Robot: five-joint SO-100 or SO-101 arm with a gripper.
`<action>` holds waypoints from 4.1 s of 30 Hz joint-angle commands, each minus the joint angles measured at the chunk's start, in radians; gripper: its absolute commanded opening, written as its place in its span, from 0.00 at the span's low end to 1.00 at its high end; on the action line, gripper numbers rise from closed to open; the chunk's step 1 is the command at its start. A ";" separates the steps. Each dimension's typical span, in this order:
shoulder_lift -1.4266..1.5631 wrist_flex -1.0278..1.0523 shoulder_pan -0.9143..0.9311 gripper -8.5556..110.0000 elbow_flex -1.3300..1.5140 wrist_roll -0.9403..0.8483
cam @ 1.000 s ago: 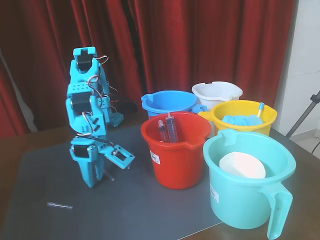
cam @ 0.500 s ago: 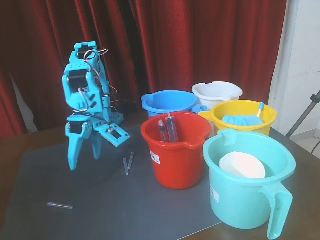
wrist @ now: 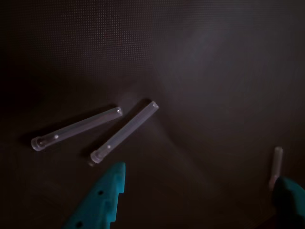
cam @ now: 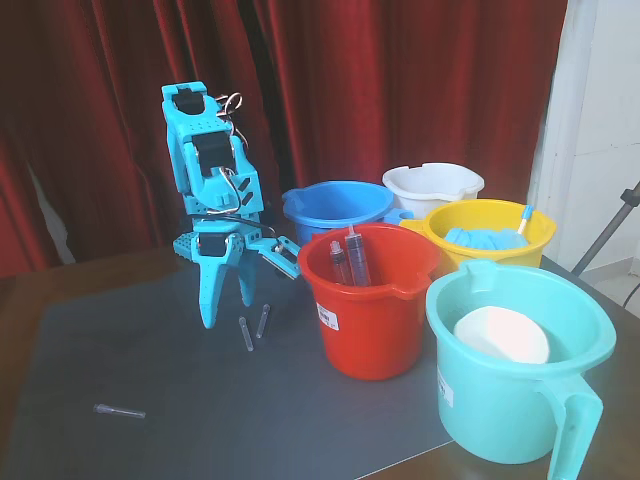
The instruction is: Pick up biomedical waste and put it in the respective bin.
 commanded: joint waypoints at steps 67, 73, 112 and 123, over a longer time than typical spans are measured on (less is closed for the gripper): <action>-0.453 -0.100 0.368 0.25 -0.574 -0.305; -0.565 0.023 0.365 0.25 -0.762 -0.345; -0.770 0.239 0.453 0.25 -1.081 -0.687; -0.753 0.430 0.440 0.25 -1.083 -0.684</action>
